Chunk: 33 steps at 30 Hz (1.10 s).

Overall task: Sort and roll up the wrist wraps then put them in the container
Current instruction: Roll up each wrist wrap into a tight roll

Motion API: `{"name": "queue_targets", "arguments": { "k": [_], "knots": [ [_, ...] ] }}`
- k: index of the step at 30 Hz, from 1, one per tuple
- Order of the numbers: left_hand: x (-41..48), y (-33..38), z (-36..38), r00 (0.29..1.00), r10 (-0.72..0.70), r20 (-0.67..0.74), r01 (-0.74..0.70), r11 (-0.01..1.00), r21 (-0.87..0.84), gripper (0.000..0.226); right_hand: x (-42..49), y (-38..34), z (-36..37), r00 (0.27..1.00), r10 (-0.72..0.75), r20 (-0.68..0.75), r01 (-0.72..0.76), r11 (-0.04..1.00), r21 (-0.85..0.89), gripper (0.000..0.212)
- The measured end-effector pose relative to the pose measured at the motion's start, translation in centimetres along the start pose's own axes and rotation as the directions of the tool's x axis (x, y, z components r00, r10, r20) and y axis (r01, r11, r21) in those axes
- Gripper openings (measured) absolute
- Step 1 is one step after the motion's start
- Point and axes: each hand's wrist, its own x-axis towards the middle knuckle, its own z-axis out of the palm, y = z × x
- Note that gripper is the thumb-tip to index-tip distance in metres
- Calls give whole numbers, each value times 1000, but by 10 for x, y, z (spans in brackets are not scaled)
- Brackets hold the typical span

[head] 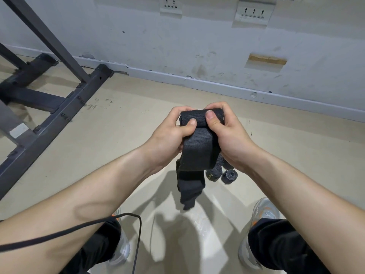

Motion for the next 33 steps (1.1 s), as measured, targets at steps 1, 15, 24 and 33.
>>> {"name": "queue_targets", "arguments": {
  "k": [1,15,24,33],
  "knots": [
    [0,1,2,999,-35,-3,34,998,-62,30,-1,0,-1,1000,-18,7,18,1000,-6,11],
    [5,-1,-5,993,89,-79,-85,994,64,19,2,2,3,986,165,23,-166,983,83,59],
    [6,-5,-10,994,66,-85,-64,998,24,53,0,3,-1,996,89,-8,-89,996,26,21],
    [7,-3,-6,994,96,-50,-93,994,54,27,-3,0,-1,997,50,50,-55,993,105,21]
  ]
}}
